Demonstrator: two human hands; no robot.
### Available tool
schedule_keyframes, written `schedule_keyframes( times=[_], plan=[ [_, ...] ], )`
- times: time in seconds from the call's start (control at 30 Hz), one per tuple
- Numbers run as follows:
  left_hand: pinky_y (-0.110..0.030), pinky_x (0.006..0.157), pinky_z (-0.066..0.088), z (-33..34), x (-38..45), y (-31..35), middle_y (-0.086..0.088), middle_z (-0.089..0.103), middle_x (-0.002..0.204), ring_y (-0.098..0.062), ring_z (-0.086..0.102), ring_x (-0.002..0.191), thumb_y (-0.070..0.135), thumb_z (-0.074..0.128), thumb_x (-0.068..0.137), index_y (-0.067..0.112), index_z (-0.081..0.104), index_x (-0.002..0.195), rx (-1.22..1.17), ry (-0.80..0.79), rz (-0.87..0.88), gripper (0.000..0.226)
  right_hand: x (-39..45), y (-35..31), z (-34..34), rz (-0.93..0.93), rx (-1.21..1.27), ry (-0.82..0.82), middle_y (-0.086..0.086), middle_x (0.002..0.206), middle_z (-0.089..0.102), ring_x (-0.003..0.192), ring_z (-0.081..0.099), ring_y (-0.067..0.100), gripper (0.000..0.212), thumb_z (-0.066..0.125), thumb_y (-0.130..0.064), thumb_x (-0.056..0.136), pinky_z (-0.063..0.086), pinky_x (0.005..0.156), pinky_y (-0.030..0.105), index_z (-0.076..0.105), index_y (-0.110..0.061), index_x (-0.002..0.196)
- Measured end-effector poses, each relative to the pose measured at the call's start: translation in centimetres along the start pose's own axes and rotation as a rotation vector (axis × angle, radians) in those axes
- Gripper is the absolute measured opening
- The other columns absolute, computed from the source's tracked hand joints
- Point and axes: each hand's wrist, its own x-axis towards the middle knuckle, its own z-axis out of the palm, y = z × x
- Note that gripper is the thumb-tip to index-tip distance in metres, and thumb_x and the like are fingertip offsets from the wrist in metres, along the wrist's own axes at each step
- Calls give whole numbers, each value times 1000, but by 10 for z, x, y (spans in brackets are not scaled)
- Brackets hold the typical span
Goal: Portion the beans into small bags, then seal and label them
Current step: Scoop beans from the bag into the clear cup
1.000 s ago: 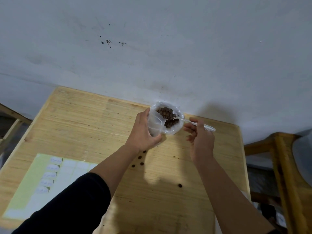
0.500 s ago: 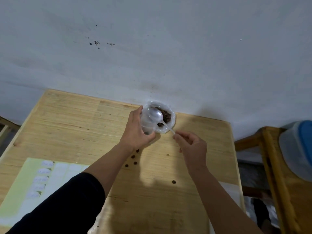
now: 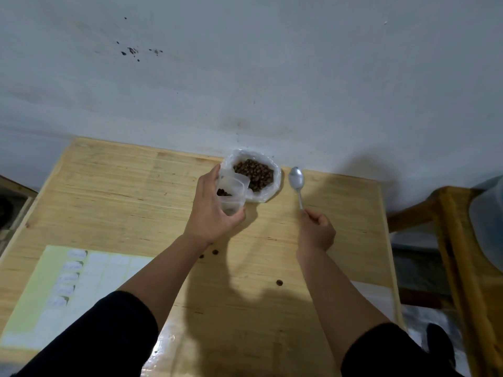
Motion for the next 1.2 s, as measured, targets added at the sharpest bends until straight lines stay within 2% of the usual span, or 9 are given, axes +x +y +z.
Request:
schedule_keyframes(
  times=[0.33,0.5,0.57,0.7,0.8,0.9,0.97,1.07,1.2],
  plan=[
    [7,95,18,0,-3,-1,0,33,132,3,30,119,23,82,68,13,19,148,-28,7,-4,103,-1,-4,11,-55,-235,-17,1,78,66,69,59,13,6,66,-16,83,49,68,27,67,-10,81],
    [7,95,18,-8,-5,7,5,31,130,3,30,118,25,82,68,15,18,148,-36,-21,31,102,-13,-17,10,-75,-199,-27,3,79,71,74,66,20,12,66,-22,81,56,78,40,72,-13,85],
    [5,98,18,-11,-7,11,5,31,130,2,31,119,24,82,68,14,18,148,-47,-43,67,103,-25,-32,7,-113,-98,-167,-1,78,69,76,64,16,11,69,-27,80,56,79,39,72,-18,86],
    [4,97,19,-21,-12,22,3,33,129,4,28,117,25,82,67,14,18,147,-55,-84,175,103,-62,-71,-1,-261,-34,-614,-11,88,71,88,67,5,9,70,-29,81,53,81,18,71,-27,90],
    [5,95,19,-31,-18,32,6,32,129,6,28,115,33,82,66,21,14,147,-91,-131,223,106,-80,-88,-3,-384,-184,-644,-14,89,72,81,65,-5,17,69,-28,81,49,73,9,73,-24,96],
    [-2,94,25,-43,-18,36,6,35,128,1,33,115,42,85,60,23,16,148,-87,-170,208,113,-88,-96,-5,-437,-194,-590,-9,77,72,86,65,9,7,69,-23,79,50,79,25,75,-27,80],
    [-2,89,27,-51,-15,37,8,41,122,-1,38,110,40,84,62,23,27,145,-101,-154,194,103,-93,-102,-10,-468,-220,-600,-6,74,72,85,65,13,7,69,-22,78,50,81,31,75,-24,78],
    [-8,93,36,-62,-12,41,5,52,123,-5,48,109,31,75,76,19,44,137,-170,-104,203,70,-105,-111,-18,-457,-197,-641,-1,81,73,78,65,11,9,69,-20,77,51,76,31,76,-17,81],
    [-14,84,47,-70,-11,47,5,65,113,-10,60,100,26,63,89,19,59,124,-285,-14,118,36,-119,-110,-32,-432,-89,-571,0,90,72,77,65,6,14,65,-26,84,49,68,19,73,-19,93]
  ],
)
